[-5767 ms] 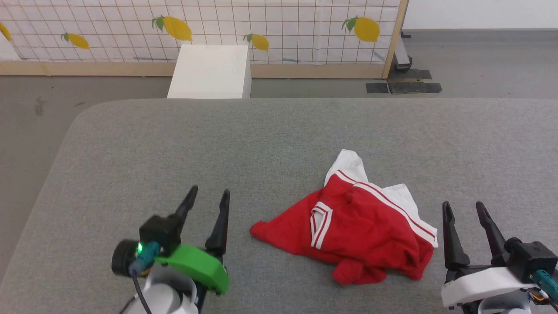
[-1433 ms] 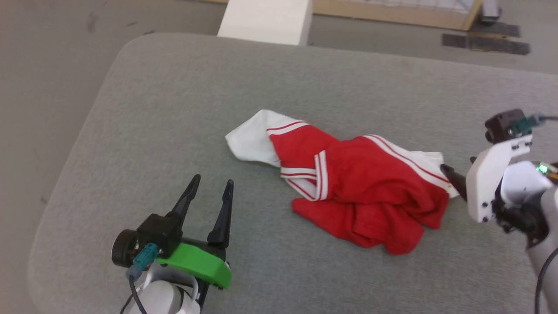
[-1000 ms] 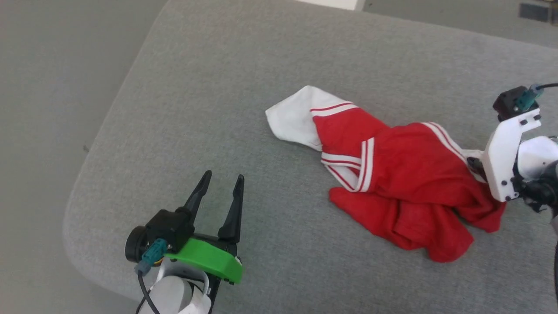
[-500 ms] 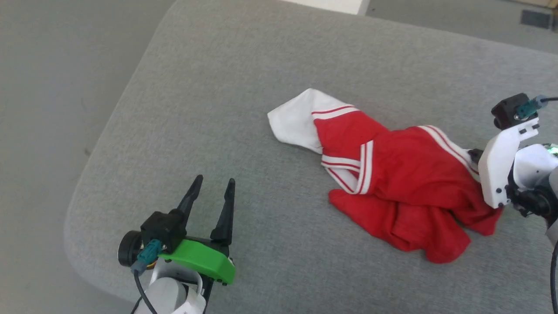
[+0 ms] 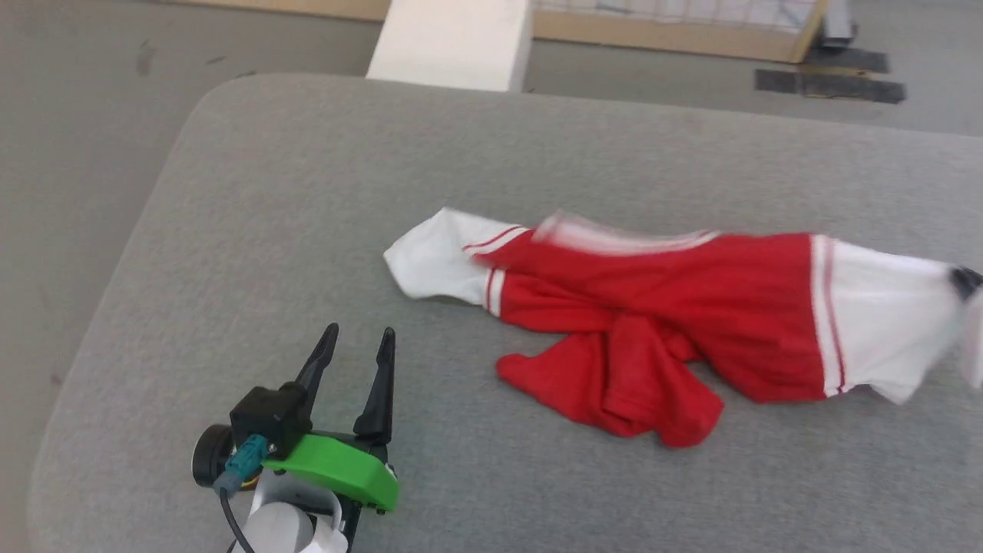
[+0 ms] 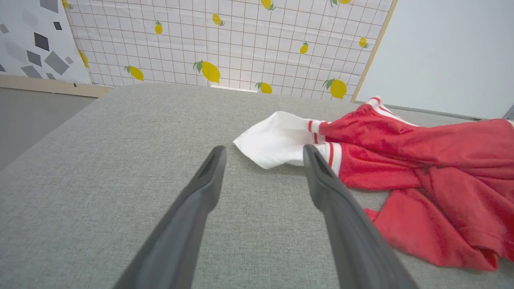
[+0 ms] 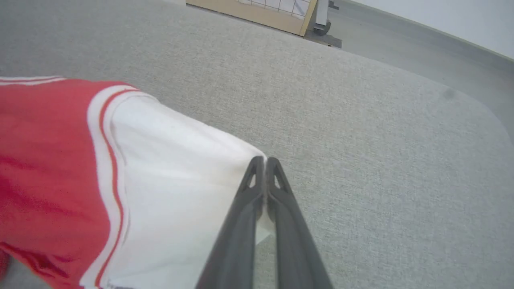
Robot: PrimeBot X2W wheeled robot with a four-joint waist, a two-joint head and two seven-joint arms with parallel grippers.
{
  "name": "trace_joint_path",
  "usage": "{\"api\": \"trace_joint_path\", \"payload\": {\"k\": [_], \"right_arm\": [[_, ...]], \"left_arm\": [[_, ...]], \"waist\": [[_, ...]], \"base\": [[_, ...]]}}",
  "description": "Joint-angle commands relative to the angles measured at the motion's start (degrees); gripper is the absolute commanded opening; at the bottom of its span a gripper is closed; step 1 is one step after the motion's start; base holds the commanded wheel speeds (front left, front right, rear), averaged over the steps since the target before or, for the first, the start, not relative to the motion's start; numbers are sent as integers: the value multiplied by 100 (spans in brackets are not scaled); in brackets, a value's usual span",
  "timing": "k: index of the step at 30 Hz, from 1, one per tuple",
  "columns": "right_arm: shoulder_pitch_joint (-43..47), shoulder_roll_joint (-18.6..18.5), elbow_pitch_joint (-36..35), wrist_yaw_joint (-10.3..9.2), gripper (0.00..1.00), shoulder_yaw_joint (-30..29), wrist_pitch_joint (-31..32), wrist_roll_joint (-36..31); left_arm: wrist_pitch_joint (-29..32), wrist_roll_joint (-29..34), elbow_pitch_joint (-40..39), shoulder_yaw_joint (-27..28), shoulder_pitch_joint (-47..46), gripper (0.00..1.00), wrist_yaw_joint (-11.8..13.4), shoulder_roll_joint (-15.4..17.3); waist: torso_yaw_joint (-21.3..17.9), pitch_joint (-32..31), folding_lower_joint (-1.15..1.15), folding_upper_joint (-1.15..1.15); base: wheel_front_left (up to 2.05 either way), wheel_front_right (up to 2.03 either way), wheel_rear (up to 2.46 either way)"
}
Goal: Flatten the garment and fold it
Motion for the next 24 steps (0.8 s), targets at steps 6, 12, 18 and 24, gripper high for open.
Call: {"api": "trace_joint_path", "payload": {"k": [6,12,18,24], "right_arm": [[890,519,-61,-8,0,-1126,392,-770],[1144,1004,80,-8,100,-1474,207,-1093],[1007,1204,17,-8,100,-1428,-431,-1333],[967,1377,-763,-8,100,-1121,-1435,-1285]], "left_arm": [[-20,18,-1,-26,60,100,-36,-4],[-20,20,48,-93,12,100,-39,5],[-20,-33,89,-139,23,100,-39,30],[-20,-106,123,-196,68,100,-40,89]], "waist": [[-393,-179,0,17],[-428,-155,0,17],[-498,-267,0,17],[-630,-438,0,17]], "base": [[0,0,0],[0,0,0],[0,0,0],[0,0,0]]}}
